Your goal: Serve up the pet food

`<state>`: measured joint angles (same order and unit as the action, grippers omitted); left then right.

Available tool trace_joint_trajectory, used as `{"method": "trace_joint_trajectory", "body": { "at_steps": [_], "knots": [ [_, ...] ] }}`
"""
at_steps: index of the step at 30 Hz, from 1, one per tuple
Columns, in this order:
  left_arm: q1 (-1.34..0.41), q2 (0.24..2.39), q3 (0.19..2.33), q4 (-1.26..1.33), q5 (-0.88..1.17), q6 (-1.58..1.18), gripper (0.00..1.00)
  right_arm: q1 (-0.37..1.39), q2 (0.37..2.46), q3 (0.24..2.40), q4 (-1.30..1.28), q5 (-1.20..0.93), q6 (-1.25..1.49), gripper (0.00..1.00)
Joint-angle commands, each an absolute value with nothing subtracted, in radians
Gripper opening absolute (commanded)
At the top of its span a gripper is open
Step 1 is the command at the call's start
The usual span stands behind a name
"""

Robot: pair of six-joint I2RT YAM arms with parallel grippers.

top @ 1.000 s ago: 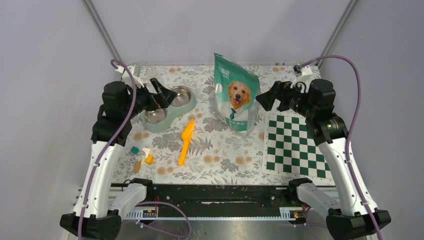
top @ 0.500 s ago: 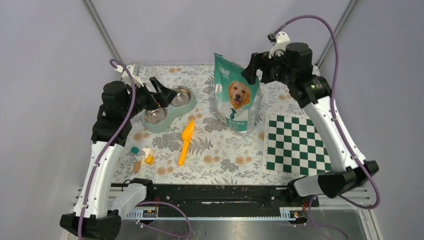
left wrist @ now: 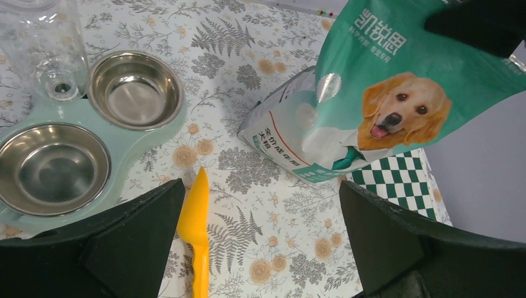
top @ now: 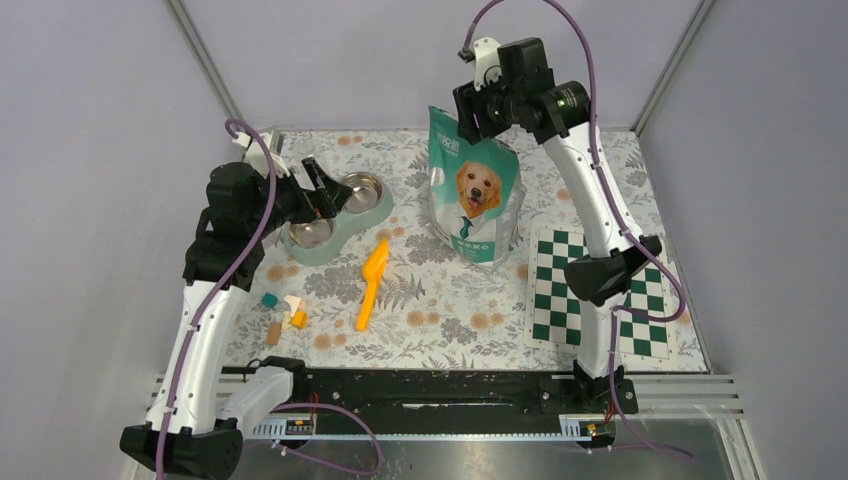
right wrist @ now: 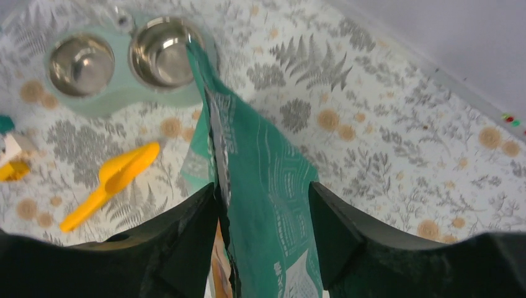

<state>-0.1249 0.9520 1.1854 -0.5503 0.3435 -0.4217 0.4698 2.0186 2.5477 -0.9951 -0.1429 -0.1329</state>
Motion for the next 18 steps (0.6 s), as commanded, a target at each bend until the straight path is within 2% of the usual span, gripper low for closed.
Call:
{"method": "trace_joint_trajectory", "body": {
  "at_steps": [1, 4, 6, 8, 10, 11, 18],
  "knots": [
    [-0.124, 0.944, 1.232, -0.551, 0.295, -0.379, 0.98, 0.496, 1.989, 2.521, -1.141, -0.173, -0.213, 0.63],
    [-0.124, 0.941, 1.228, -0.558, 0.29, -0.368, 0.98, 0.509, 1.99, 2.498, -1.145, -0.144, -0.216, 0.71],
    [-0.124, 0.942, 1.225, -0.561, 0.287, -0.364, 0.98, 0.51, 2.0, 2.505, -1.148, -0.15, -0.206, 0.68],
    [-0.124, 0.945, 1.224, -0.56, 0.285, -0.365, 0.98, 0.513, 2.009, 2.528, -1.149, -0.152, -0.191, 0.5],
    [-0.123, 0.949, 1.225, -0.56, 0.285, -0.367, 0.98, 0.517, 2.015, 2.555, -1.147, -0.155, -0.174, 0.12],
    [-0.124, 0.951, 1.227, -0.561, 0.284, -0.369, 0.98, 0.519, 2.015, 2.572, -1.146, -0.148, -0.155, 0.0],
    [-0.123, 0.948, 1.243, -0.565, 0.29, -0.379, 0.98, 0.597, 1.872, 2.596, -1.045, -0.046, 0.027, 0.0]
  ]
}}
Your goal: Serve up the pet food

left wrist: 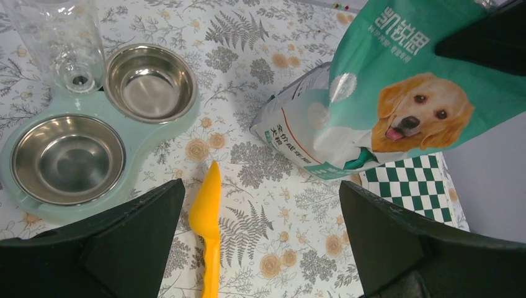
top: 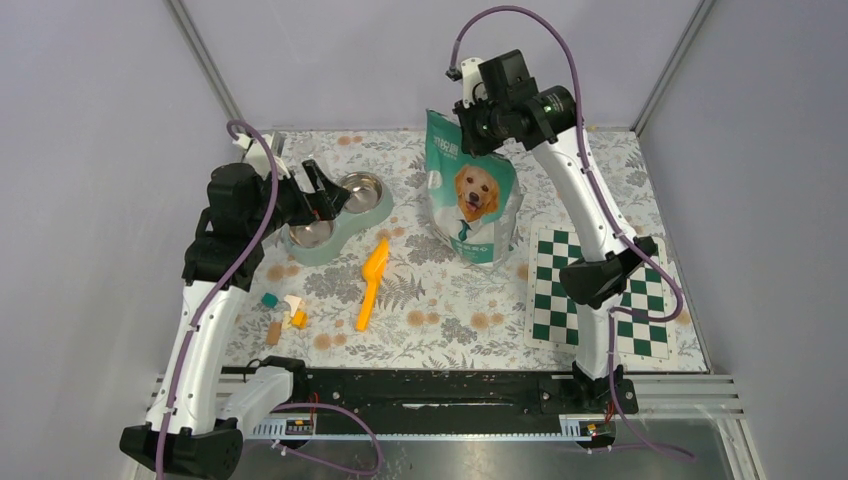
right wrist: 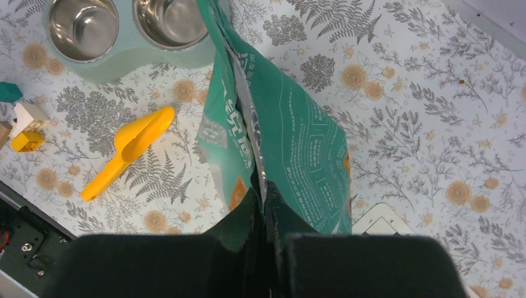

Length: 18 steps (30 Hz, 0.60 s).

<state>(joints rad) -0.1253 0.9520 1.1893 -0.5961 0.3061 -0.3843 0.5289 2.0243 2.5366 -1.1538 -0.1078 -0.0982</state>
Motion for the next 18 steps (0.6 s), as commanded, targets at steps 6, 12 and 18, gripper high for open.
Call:
{"method": "trace_joint_trajectory", "body": {
  "at_steps": [6, 12, 18],
  "knots": [
    [-0.124, 0.953, 1.244, -0.563, 0.303, -0.396, 0.97, 0.676, 1.738, 2.578, -0.918, 0.125, 0.146, 0.0],
    [-0.124, 0.953, 1.224, -0.545, 0.334, -0.424, 0.97, 0.716, 1.69, 2.604, -0.915, 0.283, 0.248, 0.0],
    [-0.127, 0.96, 1.2, -0.519, 0.373, -0.46, 0.95, 0.739, 1.67, 2.549, -0.92, 0.374, 0.335, 0.0]
  ]
}}
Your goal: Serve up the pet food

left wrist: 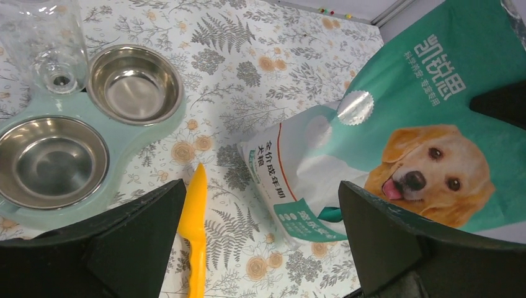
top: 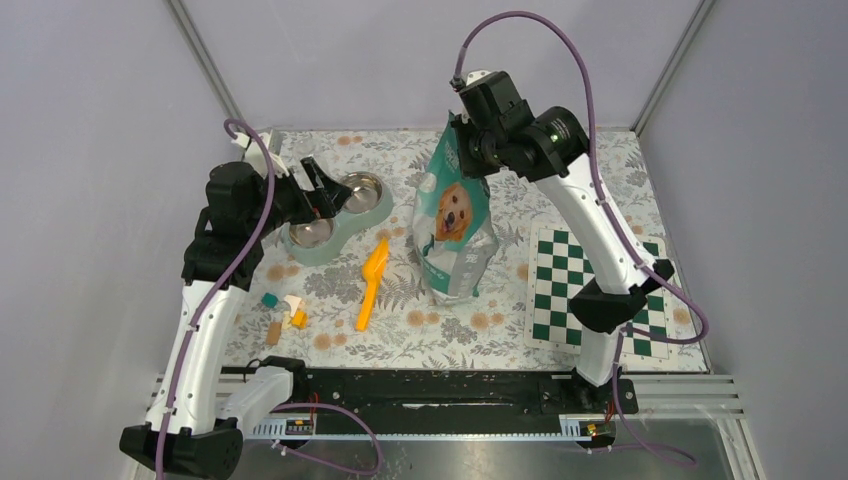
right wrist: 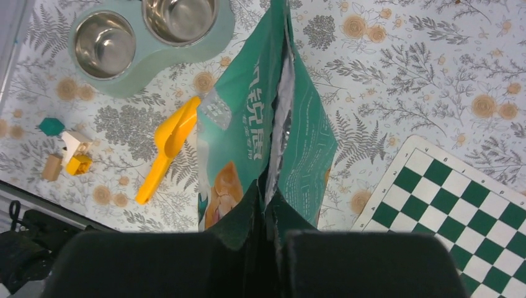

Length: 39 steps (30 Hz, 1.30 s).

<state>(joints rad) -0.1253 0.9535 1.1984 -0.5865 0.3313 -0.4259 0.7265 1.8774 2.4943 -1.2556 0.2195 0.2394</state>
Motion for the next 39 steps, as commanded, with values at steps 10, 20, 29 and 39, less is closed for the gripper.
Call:
{"method": "trace_joint_trajectory", "body": {
  "at_steps": [10, 20, 29, 39],
  "knots": [
    [-0.147, 0.976, 1.15, -0.439, 0.413, -0.519, 0.95, 0.741, 1.625, 2.296, -0.973, 0.303, 0.361, 0.81],
    [-0.237, 1.016, 1.191, -0.314, 0.472, -0.679, 0.92, 0.733, 1.558, 2.233, -0.983, 0.174, 0.4, 0.56],
    [-0.411, 1.058, 1.202, -0.148, 0.436, -0.877, 0.75, 0.677, 1.551, 2.138, -1.007, 0.042, 0.449, 0.28],
    [-0.484, 1.14, 1.264, -0.147, 0.43, -0.91, 0.64, 0.66, 1.549, 2.072, -1.009, -0.081, 0.432, 0.19]
  ]
}}
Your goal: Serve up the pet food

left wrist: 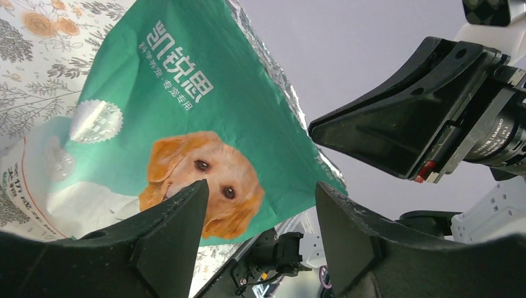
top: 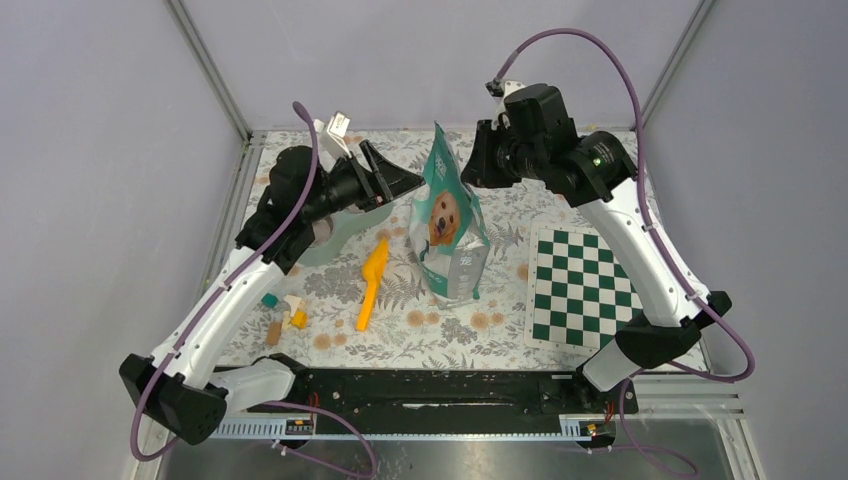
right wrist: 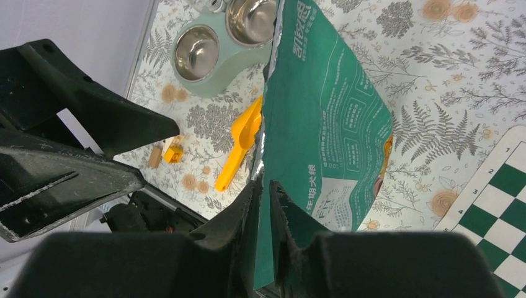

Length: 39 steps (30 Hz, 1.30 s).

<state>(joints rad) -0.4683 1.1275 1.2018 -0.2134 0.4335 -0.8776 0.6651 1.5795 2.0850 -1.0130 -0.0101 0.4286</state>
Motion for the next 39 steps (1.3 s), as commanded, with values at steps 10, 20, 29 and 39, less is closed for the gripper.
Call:
{"method": "trace_joint_trajectory", "body": {
  "at_steps": [10, 20, 29, 39],
  "knots": [
    [-0.517, 1.202, 1.308, -0.147, 0.441, -0.932, 0.61, 0.656, 1.528, 2.039, -1.008, -0.09, 0.433, 0.23],
    [-0.531, 1.226, 1.338, -0.146, 0.415, -0.936, 0.56, 0.649, 1.502, 2.083, -0.979, -0.068, 0.46, 0.39],
    [-0.53, 1.226, 1.335, -0.13, 0.41, -0.926, 0.55, 0.648, 1.553, 2.099, -0.925, -0.067, 0.469, 0.34],
    [-0.53, 1.231, 1.331, -0.129, 0.414, -0.912, 0.55, 0.649, 1.591, 2.089, -0.925, -0.036, 0.457, 0.17]
  ]
}}
